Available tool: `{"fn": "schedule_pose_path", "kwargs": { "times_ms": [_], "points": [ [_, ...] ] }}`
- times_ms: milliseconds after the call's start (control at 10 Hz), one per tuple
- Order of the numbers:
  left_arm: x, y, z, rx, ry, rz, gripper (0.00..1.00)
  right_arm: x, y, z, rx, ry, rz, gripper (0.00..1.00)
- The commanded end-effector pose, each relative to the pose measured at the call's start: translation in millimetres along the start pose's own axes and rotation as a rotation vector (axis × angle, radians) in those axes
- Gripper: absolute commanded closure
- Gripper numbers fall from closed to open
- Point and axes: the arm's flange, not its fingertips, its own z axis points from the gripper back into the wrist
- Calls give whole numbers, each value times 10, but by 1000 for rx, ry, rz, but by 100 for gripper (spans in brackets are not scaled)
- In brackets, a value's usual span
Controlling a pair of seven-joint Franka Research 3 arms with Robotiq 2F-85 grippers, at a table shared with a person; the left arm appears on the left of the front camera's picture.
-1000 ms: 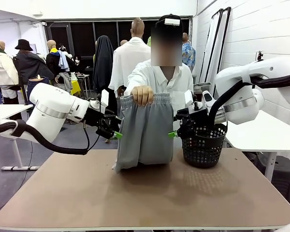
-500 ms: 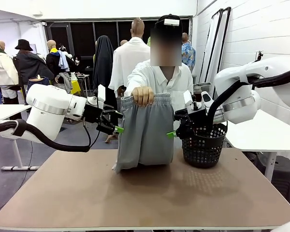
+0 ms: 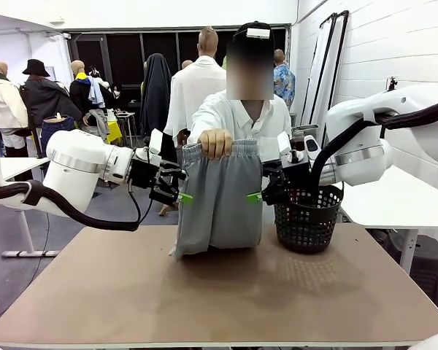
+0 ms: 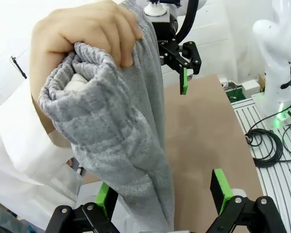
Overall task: Fold the training pants.
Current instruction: Grab both ends of the Training pants handed by a person.
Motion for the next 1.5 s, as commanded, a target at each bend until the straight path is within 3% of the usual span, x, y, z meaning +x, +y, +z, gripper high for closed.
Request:
{"fn": "schedule_pose_path", "kwargs": {
  "times_ms": [0,900,1400],
  "points": [
    [-48,63,-47,9,-61,-8,0,-41,-59,-84,17,-61,13,0],
    [-138,214,-350,11,-259,40,0,-44,-185,-231,113,-224,-34,0],
    [-78,162,-114,97,-249,32,0,-1,-227,-245,129,-243,-48,0]
  ]
}}
